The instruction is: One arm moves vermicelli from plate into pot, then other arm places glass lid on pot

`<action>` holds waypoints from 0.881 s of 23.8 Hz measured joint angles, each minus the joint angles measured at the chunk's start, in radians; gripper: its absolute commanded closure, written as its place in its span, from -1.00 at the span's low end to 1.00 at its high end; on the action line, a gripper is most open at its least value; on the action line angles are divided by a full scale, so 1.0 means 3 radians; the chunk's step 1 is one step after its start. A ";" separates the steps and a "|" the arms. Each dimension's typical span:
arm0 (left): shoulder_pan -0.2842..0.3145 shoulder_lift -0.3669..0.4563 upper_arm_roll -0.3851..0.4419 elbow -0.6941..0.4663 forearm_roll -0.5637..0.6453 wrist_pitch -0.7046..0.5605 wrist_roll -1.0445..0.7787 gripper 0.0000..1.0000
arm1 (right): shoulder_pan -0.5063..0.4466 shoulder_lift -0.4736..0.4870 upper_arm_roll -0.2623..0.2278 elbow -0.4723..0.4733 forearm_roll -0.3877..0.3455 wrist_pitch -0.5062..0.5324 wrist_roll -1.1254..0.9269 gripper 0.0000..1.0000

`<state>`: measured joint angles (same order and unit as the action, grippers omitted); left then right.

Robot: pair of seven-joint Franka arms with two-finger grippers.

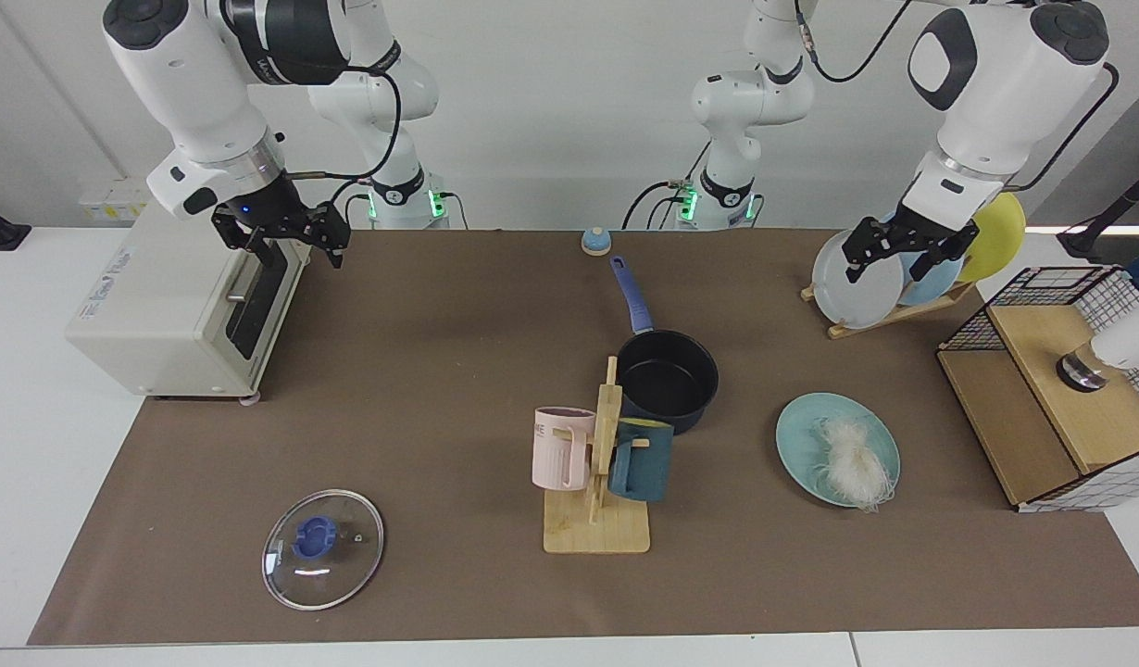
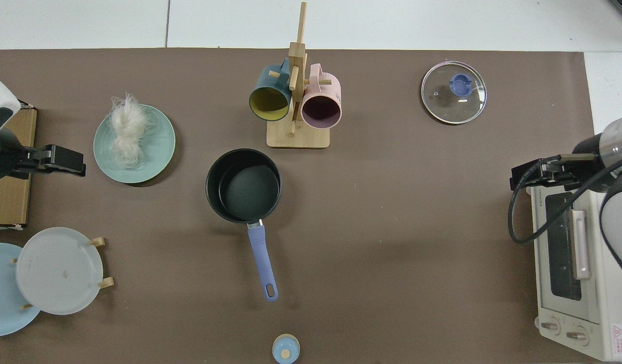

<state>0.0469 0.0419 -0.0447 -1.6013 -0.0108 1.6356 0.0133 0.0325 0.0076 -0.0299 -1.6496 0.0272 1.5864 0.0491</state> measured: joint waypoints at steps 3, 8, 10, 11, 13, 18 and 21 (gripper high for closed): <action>0.0000 0.0032 0.0000 0.0006 0.0006 0.0086 0.0000 -1.00 | 0.0000 0.0000 -0.0001 -0.0001 0.0000 0.0000 0.0000 -0.99; 0.0000 0.0180 -0.0003 0.0034 0.0044 0.0332 0.0008 -1.00 | -0.0003 0.0000 -0.0004 -0.0001 0.0000 0.0000 0.0000 -0.99; 0.0000 0.0284 -0.0004 0.0041 0.0049 0.0476 0.0008 -1.00 | -0.0006 0.0000 -0.0007 -0.0001 0.0000 0.0002 0.0000 -0.99; 0.0000 0.0348 -0.0006 0.0042 0.0051 0.0568 0.0008 -1.00 | -0.0007 0.0000 -0.0008 -0.0001 0.0000 0.0009 0.0000 -0.99; -0.0001 0.0478 -0.0015 0.0044 0.0051 0.0756 0.0008 -1.00 | -0.0010 0.0001 -0.0009 0.0000 0.0000 0.0041 0.0000 -0.99; -0.0012 0.0786 -0.0051 0.0053 0.0053 0.1154 0.0008 -1.00 | -0.0028 0.0025 -0.0010 0.0008 -0.0008 0.0244 0.0000 -0.99; -0.0029 0.0964 -0.0061 0.0059 0.0085 0.1352 0.0008 -1.00 | -0.0041 0.0089 -0.0010 0.0050 -0.0009 0.0332 0.0000 -0.99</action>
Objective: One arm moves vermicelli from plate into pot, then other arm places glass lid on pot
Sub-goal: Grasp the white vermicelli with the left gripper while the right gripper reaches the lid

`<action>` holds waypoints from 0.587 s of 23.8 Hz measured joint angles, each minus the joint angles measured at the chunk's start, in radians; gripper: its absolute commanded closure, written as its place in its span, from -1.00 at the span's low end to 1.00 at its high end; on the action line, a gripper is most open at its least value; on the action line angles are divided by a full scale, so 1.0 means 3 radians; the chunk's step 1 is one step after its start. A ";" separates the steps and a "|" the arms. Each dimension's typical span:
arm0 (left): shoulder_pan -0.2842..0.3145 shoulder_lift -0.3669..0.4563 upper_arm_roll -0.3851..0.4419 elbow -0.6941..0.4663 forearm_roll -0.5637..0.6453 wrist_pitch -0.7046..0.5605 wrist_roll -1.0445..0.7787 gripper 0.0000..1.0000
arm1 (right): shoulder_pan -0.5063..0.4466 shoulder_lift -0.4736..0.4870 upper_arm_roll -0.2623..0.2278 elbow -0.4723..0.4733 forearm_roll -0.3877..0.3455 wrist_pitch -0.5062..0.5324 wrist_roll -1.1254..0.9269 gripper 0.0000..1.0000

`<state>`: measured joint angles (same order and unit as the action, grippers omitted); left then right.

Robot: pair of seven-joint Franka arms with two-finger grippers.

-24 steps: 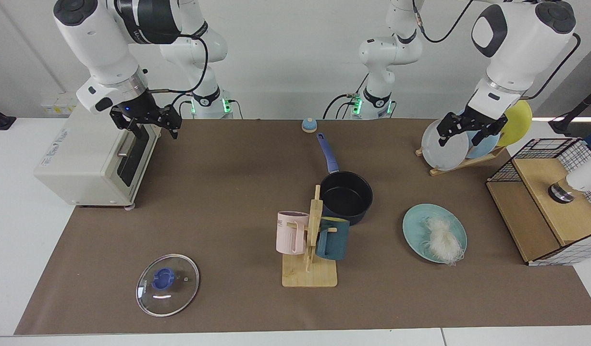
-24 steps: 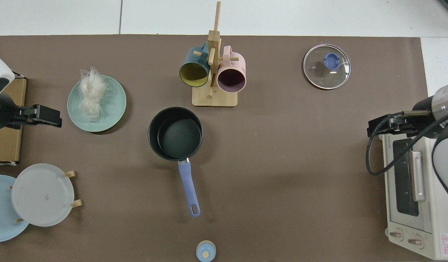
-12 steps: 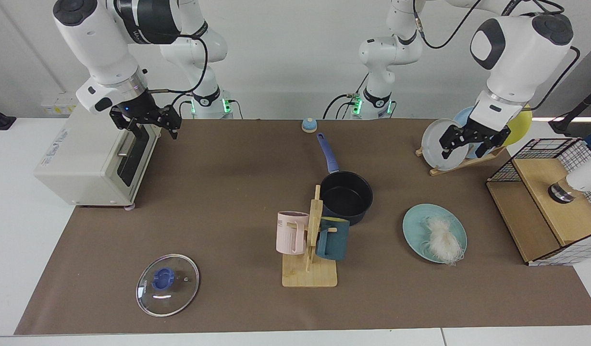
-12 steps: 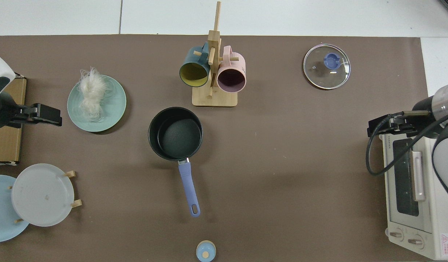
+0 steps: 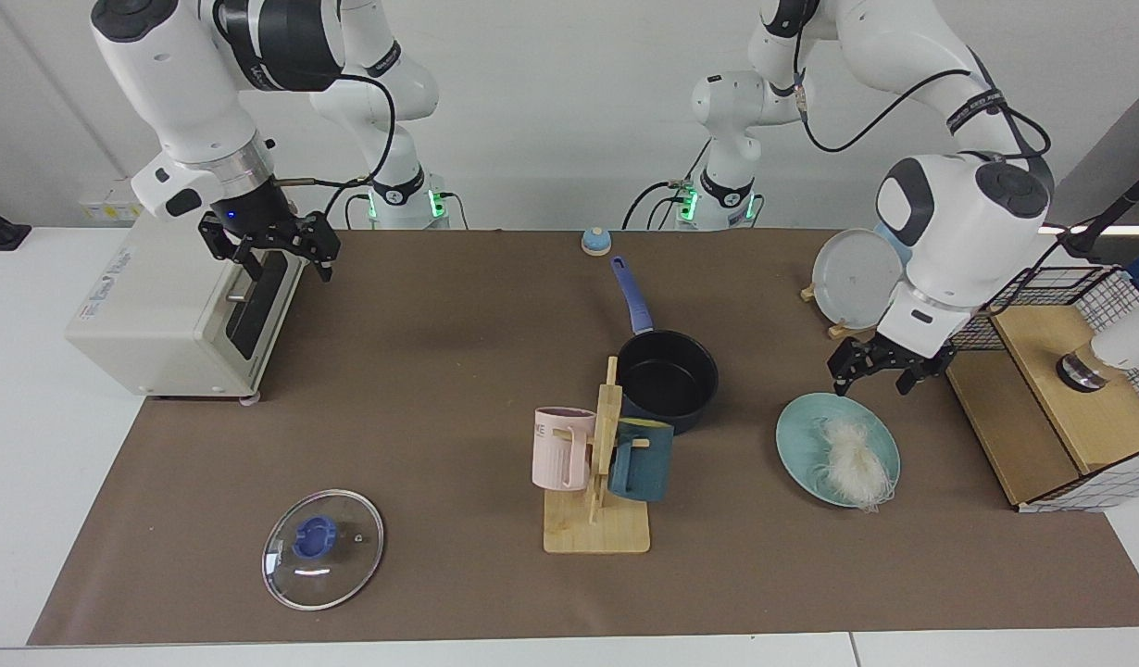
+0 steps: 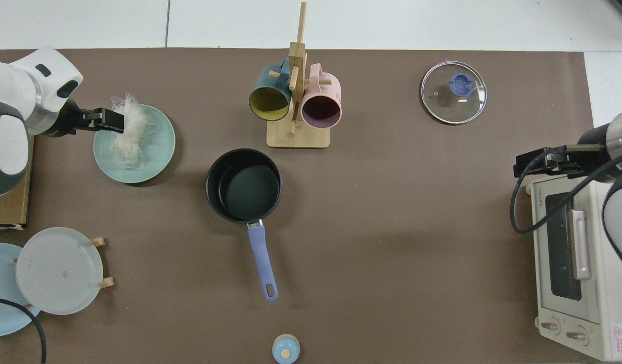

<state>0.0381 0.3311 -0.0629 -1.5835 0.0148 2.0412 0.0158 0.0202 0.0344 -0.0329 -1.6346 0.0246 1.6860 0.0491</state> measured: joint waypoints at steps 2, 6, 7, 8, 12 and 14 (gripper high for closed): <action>-0.0013 0.0128 0.0000 0.0003 0.0045 0.0163 0.0000 -1.00 | 0.0005 0.0094 0.0006 0.0083 0.0000 0.0032 0.0000 -0.99; -0.0014 0.0360 0.0007 0.0009 0.0083 0.0413 0.0000 -1.00 | 0.0050 0.0465 0.0023 0.0463 0.0000 0.0068 0.0000 -0.99; -0.0013 0.0402 0.0011 0.0012 0.0086 0.0458 0.0000 -1.00 | 0.0060 0.0588 0.0025 0.0594 -0.0001 0.0079 0.0001 -0.99; -0.0012 0.0443 0.0014 0.0016 0.0088 0.0497 0.0000 -1.00 | 0.0065 0.0731 0.0025 0.0743 -0.0002 0.0089 0.0002 -0.99; -0.0011 0.0564 0.0027 0.0023 0.0094 0.0600 0.0001 -1.00 | 0.0065 0.1437 0.0010 0.1408 -0.0011 0.0181 0.0002 -0.99; -0.0010 0.0614 0.0031 0.0022 0.0097 0.0680 0.0001 -1.00 | 0.0065 0.1782 0.0002 0.1684 -0.0014 0.0299 0.0002 -0.99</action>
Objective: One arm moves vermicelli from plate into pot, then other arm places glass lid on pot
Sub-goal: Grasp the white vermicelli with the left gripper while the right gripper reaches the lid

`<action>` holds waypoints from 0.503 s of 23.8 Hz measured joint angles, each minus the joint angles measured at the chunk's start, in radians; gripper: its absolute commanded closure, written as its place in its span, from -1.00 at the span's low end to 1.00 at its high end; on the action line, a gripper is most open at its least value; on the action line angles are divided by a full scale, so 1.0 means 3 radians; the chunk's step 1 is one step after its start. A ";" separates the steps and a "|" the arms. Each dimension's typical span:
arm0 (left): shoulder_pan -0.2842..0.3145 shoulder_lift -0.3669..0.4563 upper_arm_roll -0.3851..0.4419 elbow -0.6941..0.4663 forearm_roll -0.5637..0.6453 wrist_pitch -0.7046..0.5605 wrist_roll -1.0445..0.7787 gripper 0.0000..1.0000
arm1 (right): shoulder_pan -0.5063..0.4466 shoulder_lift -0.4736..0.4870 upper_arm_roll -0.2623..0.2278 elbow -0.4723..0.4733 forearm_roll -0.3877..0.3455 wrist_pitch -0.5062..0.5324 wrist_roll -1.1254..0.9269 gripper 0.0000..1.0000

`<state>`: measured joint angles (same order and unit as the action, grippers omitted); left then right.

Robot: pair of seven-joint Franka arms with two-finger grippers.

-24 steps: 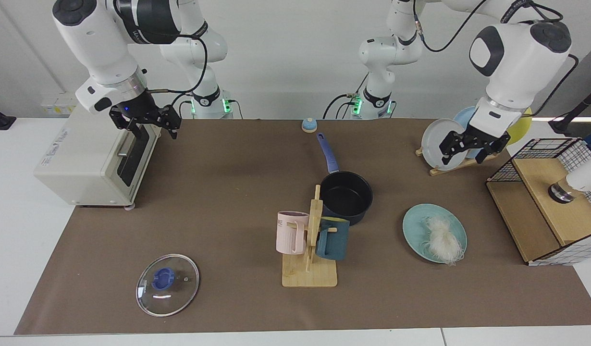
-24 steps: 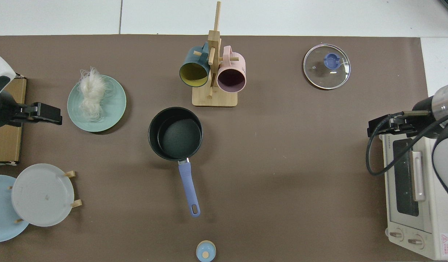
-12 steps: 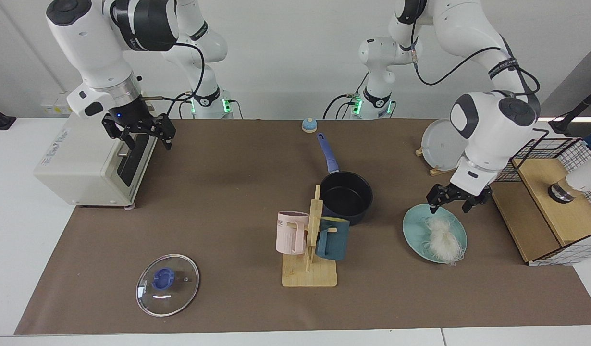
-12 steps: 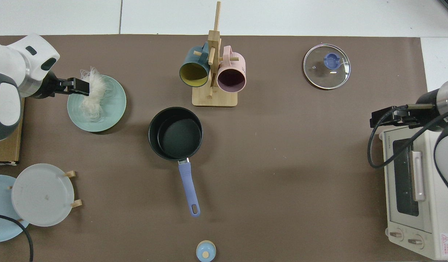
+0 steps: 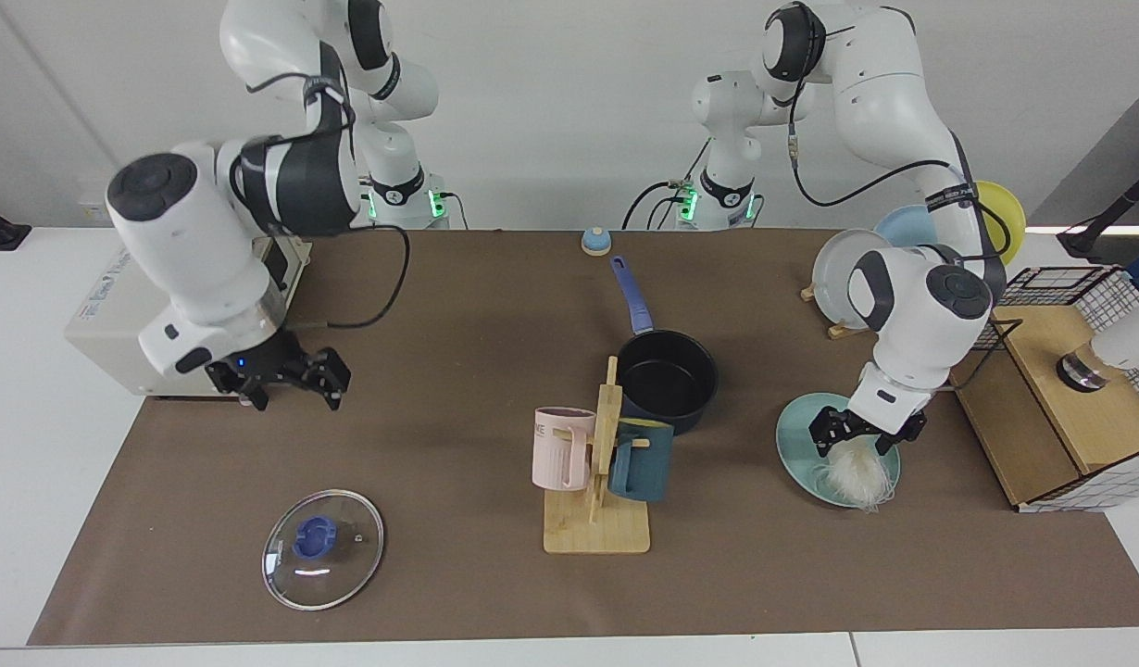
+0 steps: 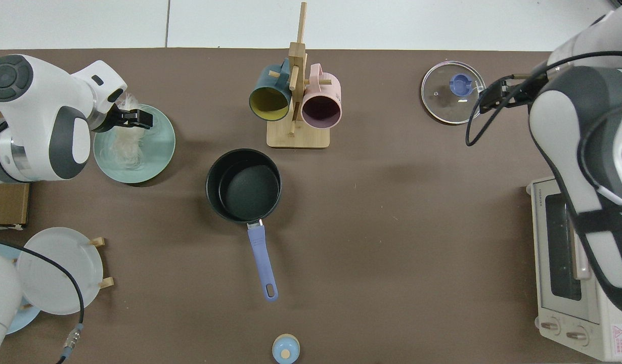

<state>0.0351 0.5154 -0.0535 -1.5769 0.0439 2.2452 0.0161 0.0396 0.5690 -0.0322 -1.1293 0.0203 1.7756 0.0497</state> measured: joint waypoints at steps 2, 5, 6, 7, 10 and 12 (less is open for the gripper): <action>0.0000 0.0040 0.0001 -0.0003 0.0001 0.0050 0.0000 -1.00 | 0.0000 0.0278 -0.0002 0.0173 -0.0003 0.0184 0.0000 -0.99; 0.0000 0.0085 0.0006 -0.0020 0.0009 0.0107 0.0009 -0.98 | 0.0002 0.0624 -0.0003 0.0323 -0.0018 0.0514 0.0000 -0.99; 0.0000 0.0095 0.0009 -0.0034 0.0012 0.0135 0.0025 -0.89 | 0.0005 0.0733 -0.0003 0.0366 -0.0028 0.0633 0.0000 -0.99; 0.0001 0.0104 0.0013 -0.0047 0.0013 0.0157 0.0044 -0.61 | 0.0009 0.0819 -0.0004 0.0399 -0.0034 0.0721 0.0000 -0.99; 0.0009 0.0159 0.0025 -0.0086 0.0015 0.0224 0.0101 1.00 | 0.0026 0.1034 -0.0020 0.0491 -0.0054 0.0924 0.0000 -0.99; 0.0021 0.0203 0.0026 -0.0093 0.0016 0.0264 0.0122 1.00 | 0.0028 0.1121 -0.0033 0.0536 -0.0071 0.0999 0.0000 -0.99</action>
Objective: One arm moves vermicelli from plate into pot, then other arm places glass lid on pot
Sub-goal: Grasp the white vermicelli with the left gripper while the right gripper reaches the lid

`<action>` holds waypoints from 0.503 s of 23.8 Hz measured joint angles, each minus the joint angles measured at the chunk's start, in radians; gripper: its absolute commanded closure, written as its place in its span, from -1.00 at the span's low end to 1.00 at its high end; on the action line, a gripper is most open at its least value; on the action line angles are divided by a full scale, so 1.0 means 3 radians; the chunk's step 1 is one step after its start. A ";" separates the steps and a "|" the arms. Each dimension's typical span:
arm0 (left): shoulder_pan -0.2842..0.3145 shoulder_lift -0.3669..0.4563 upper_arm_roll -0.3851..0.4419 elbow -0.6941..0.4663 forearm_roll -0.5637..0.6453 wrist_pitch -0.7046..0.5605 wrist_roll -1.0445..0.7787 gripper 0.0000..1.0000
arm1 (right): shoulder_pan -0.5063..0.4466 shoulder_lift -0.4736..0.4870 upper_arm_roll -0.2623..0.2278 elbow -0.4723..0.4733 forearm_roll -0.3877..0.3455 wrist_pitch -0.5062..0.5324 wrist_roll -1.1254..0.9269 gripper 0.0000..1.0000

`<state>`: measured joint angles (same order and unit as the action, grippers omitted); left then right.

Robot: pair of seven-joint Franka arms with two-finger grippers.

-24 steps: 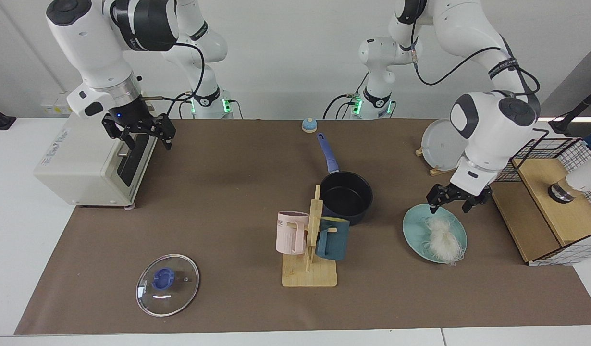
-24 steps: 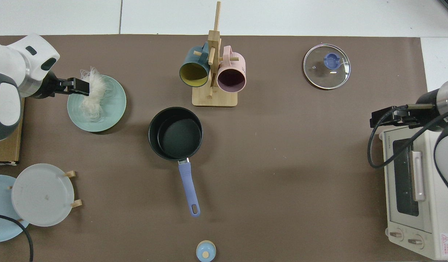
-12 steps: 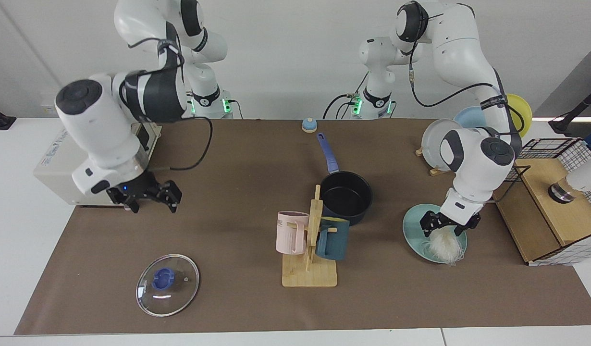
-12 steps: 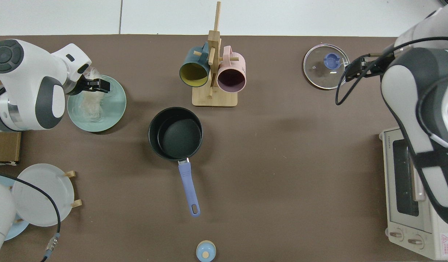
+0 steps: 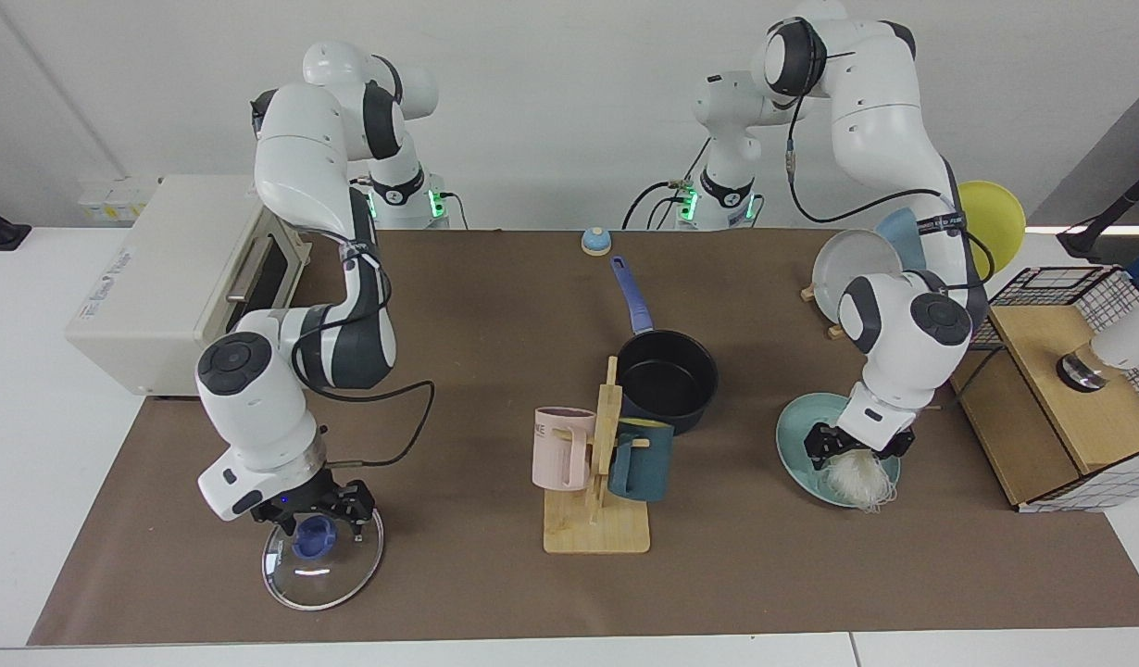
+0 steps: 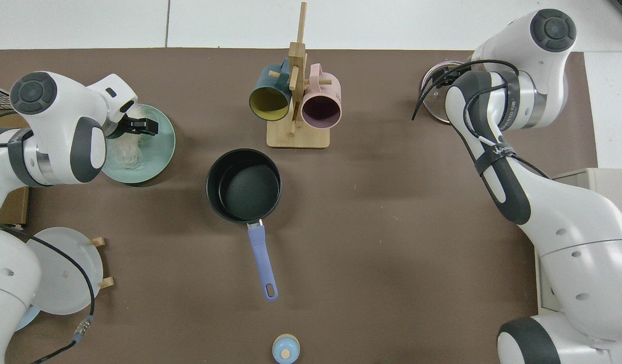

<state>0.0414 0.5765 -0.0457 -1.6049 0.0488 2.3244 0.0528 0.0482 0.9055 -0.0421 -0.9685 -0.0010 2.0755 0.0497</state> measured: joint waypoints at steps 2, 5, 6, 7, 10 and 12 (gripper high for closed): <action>0.0011 0.0022 0.0004 0.0001 0.0011 0.0015 0.0009 1.00 | -0.0001 0.0050 -0.0016 0.0022 -0.0004 0.0067 0.0000 -0.99; 0.0019 0.0019 0.0020 0.0010 0.0020 0.0013 0.0019 1.00 | -0.0009 0.0095 -0.0027 0.0040 -0.0005 0.0175 0.0000 -0.99; 0.0019 0.0016 0.0020 0.0014 0.0020 0.0008 0.0021 1.00 | -0.0011 0.0100 -0.0027 0.0042 -0.0005 0.0193 0.0000 -0.99; 0.0019 0.0012 0.0017 0.0018 0.0020 -0.0001 0.0021 1.00 | -0.0012 0.0102 -0.0027 0.0044 -0.0005 0.0203 0.0000 -0.99; 0.0016 0.0009 0.0006 0.0062 0.0020 -0.0090 0.0021 1.00 | -0.0014 0.0103 -0.0027 0.0050 -0.0005 0.0206 0.0000 -0.99; 0.0014 0.0007 -0.0006 0.0123 0.0020 -0.0197 0.0021 1.00 | -0.0014 0.0103 -0.0027 0.0053 -0.0005 0.0206 0.0000 -0.99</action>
<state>0.0455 0.5786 -0.0475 -1.5680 0.0549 2.2653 0.0590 0.0438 0.9365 -0.0503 -0.9527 -0.0025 2.1372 0.0497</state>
